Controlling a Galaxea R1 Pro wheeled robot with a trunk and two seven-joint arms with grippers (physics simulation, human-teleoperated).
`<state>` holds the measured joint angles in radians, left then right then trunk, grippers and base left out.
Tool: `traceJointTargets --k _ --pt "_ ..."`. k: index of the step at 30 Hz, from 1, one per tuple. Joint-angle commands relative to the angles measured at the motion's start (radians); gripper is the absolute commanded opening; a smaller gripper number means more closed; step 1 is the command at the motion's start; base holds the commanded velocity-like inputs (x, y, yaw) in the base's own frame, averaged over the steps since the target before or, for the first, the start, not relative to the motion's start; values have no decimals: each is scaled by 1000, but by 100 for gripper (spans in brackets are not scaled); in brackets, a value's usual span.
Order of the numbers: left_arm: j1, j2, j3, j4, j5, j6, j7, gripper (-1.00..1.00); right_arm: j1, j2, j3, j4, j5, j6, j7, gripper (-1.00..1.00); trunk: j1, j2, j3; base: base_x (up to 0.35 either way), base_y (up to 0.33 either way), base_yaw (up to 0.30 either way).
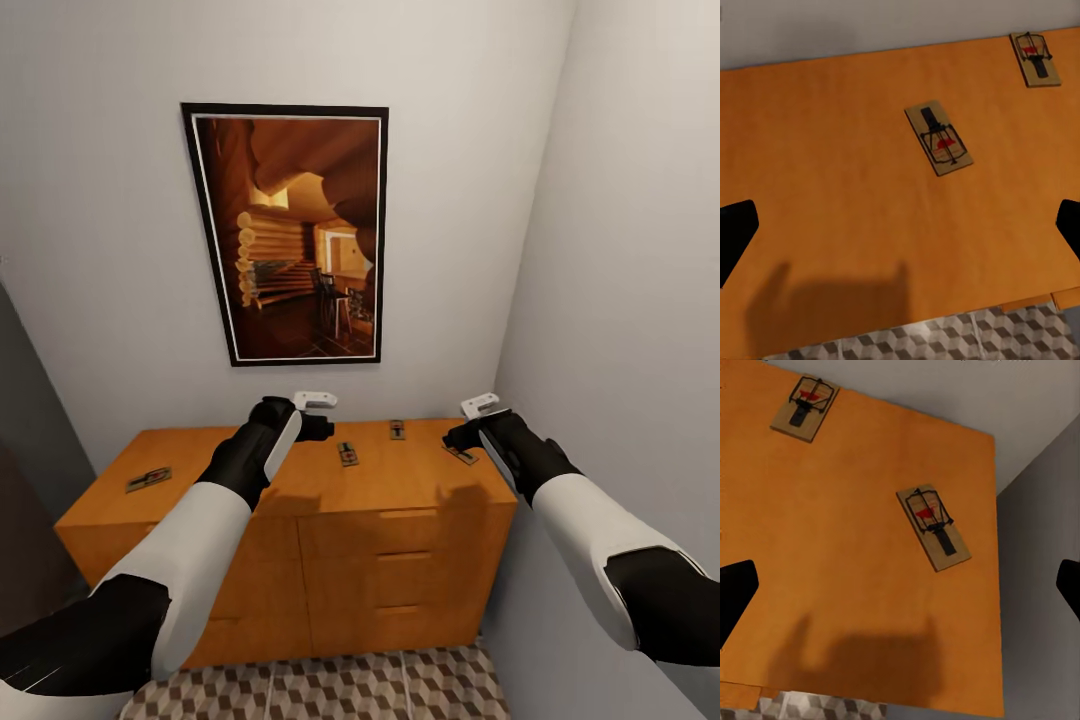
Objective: Take the four mousetraps from the cabinet in the bathroom and place them on the bathroom floor. Make sure all four end up on the same floor surface, and ensure that at least two of them are either under or directly next to the same bathroom sink.
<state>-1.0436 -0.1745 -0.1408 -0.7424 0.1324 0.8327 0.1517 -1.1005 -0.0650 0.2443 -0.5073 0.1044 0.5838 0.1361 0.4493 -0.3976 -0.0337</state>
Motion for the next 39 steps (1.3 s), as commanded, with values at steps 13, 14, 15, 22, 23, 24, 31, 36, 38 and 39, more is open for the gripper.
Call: traceJointTargets --k 13,14,15,22,23,24,31,36,38,39 --pt "-1 0 -2 0 10 3 9 100 -1 -1 4 -2 11 5 7 100 1 -2 -2 0 0 232" --pt "-1 0 -2 0 10 3 9 100 -1 -1 4 -2 11 5 7 100 1 -2 -2 0 0 287" --pt "-1 0 -2 0 10 3 9 100 -1 -1 4 -2 11 5 7 100 1 -2 -2 0 0 288" --pt "-1 0 -2 0 10 3 9 100 -1 -1 4 -2 11 5 7 100 1 -2 -2 0 0 292" --pt "-1 0 -2 0 10 3 9 100 -1 -1 4 -2 11 5 7 100 1 -2 -2 0 0 294" --pt "-1 0 -2 0 10 3 9 100 -1 -1 4 -2 11 5 8 100 1 -2 -2 0 0 294" --pt "-1 0 -2 0 10 3 9 100 -1 -1 4 -2 11 5 8 100 1 -2 -2 0 0 191" --pt "-1 0 -4 0 10 3 9 100 -1 -1 4 -2 11 5 7 100 1 -2 -2 0 -108 43" --pt "-1 0 -5 1 10 3 9 100 -1 -1 4 -2 11 5 8 100 1 -2 -2 0 -240 15" --pt "-1 0 -5 1 10 3 9 100 -1 -1 4 -2 11 5 8 100 1 -2 -2 0 -276 9"
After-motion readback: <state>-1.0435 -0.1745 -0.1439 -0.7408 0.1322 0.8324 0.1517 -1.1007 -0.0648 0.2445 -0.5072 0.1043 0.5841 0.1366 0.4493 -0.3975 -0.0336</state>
